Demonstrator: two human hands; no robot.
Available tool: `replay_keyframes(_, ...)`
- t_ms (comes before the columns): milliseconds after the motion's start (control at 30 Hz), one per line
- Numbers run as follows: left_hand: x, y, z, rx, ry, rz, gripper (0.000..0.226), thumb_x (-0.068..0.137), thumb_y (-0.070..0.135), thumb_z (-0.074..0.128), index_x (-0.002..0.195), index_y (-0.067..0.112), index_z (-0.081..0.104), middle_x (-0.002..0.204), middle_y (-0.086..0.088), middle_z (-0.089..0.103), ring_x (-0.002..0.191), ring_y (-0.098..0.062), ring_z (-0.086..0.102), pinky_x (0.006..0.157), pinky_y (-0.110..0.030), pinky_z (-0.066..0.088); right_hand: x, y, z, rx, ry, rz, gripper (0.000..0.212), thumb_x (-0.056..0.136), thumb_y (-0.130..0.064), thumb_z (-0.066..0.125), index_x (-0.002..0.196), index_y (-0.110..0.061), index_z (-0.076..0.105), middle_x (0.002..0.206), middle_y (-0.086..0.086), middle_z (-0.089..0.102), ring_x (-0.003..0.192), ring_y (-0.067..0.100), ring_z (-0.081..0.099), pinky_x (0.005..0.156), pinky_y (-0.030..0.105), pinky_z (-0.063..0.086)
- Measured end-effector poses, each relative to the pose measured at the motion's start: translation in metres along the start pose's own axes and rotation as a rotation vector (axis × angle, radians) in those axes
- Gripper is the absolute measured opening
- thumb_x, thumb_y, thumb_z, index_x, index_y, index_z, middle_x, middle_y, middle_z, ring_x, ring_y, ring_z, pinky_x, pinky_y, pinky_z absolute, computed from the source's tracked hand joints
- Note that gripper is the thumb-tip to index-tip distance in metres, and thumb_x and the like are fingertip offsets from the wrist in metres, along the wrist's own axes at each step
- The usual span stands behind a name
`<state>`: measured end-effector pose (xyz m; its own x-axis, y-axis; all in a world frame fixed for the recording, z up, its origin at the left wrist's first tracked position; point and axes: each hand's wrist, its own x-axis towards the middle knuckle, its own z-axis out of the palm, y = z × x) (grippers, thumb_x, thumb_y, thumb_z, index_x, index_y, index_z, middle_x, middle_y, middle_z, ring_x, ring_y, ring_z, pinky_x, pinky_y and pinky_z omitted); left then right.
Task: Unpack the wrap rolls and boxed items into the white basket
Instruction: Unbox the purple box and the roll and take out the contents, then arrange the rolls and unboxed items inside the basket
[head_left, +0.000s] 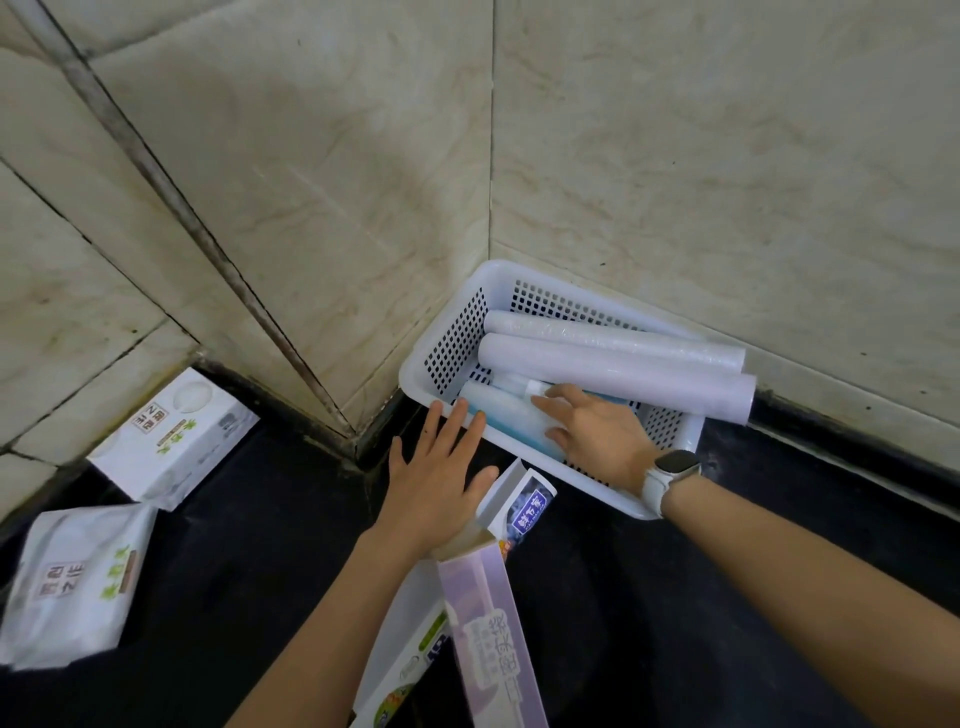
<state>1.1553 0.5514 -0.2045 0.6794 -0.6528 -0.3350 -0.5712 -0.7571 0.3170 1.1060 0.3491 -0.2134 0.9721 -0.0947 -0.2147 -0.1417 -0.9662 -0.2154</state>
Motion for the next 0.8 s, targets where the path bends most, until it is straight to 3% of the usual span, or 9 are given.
replay_keyframes(100, 0.0, -0.001, -0.011, -0.114, 0.018, -0.012, 0.053, 0.096, 0.037, 0.032, 0.145, 0.023, 0.017, 0.159, 0.004, 0.001, 0.146, -0.015, -0.006, 0.116, -0.054, 0.001, -0.014, -0.006, -0.004, 0.102, 0.244, -0.034, 0.036, 0.093, -0.021, 0.047, 0.129, -0.015, 0.051, 0.131, 0.01, 0.052, 0.103, 0.031, 0.061, 0.071, 0.038, 0.05)
replay_keyframes(200, -0.014, -0.005, -0.022, -0.292, 0.215, 0.004, 0.044, 0.095, 0.029, 0.043, 0.137, 0.017, 0.04, 0.151, -0.002, 0.032, 0.141, -0.016, 0.025, 0.117, -0.047, 0.017, -0.038, -0.019, -0.003, 0.176, 0.428, -0.076, 0.035, 0.089, -0.024, 0.04, 0.114, -0.014, 0.063, 0.11, 0.009, 0.063, 0.082, 0.028, 0.067, 0.056, 0.034, 0.051)
replay_keyframes(267, -0.033, -0.007, -0.025, -0.406, 0.376, 0.001, 0.038, 0.093, 0.022, 0.048, 0.131, 0.014, 0.049, 0.139, -0.004, 0.049, 0.128, -0.016, 0.044, 0.11, -0.029, 0.028, -0.058, -0.033, 0.002, 0.278, 0.515, -0.075, 0.036, 0.088, -0.024, 0.037, 0.11, -0.015, 0.064, 0.104, 0.006, 0.065, 0.083, 0.022, 0.065, 0.06, 0.03, 0.053)
replay_keyframes(400, -0.084, -0.011, -0.008, -0.592, 0.536, -0.158, 0.034, 0.093, 0.017, 0.048, 0.127, 0.014, 0.051, 0.128, -0.003, 0.054, 0.111, -0.007, 0.049, 0.088, -0.011, 0.037, -0.096, -0.063, 0.028, 0.5, 0.509, -0.037, 0.034, 0.088, -0.021, 0.039, 0.111, -0.013, 0.062, 0.103, 0.005, 0.064, 0.089, 0.012, 0.058, 0.079, 0.022, 0.047)
replay_keyframes(500, -0.114, -0.019, 0.022, -0.617, 0.587, -0.271, 0.032, 0.092, 0.013, 0.049, 0.124, 0.012, 0.053, 0.125, -0.007, 0.056, 0.106, -0.007, 0.048, 0.091, -0.023, 0.039, -0.12, -0.079, 0.054, 0.567, 0.408, 0.003, 0.036, 0.087, -0.026, 0.037, 0.111, -0.013, 0.061, 0.105, 0.004, 0.064, 0.096, 0.012, 0.056, 0.086, 0.027, 0.045)
replay_keyframes(600, -0.138, -0.029, 0.049, -0.619, 0.54, -0.393, 0.032, 0.092, 0.013, 0.049, 0.123, 0.009, 0.054, 0.127, -0.01, 0.055, 0.113, -0.016, 0.05, 0.096, -0.029, 0.038, -0.133, -0.099, 0.061, 0.549, 0.365, -0.013, 0.04, 0.088, -0.029, 0.036, 0.117, -0.012, 0.057, 0.114, 0.007, 0.061, 0.105, 0.01, 0.047, 0.093, 0.024, 0.04)
replay_keyframes(800, -0.166, -0.076, 0.058, -0.559, 0.585, -0.562, 0.032, 0.089, 0.011, 0.052, 0.121, 0.007, 0.054, 0.128, -0.016, 0.054, 0.121, -0.029, 0.047, 0.104, -0.047, 0.037, -0.098, -0.156, 0.04, 0.298, 0.532, -0.206, 0.033, 0.085, -0.016, 0.045, 0.116, -0.009, 0.055, 0.114, 0.013, 0.06, 0.109, 0.019, 0.044, 0.089, 0.031, 0.032)
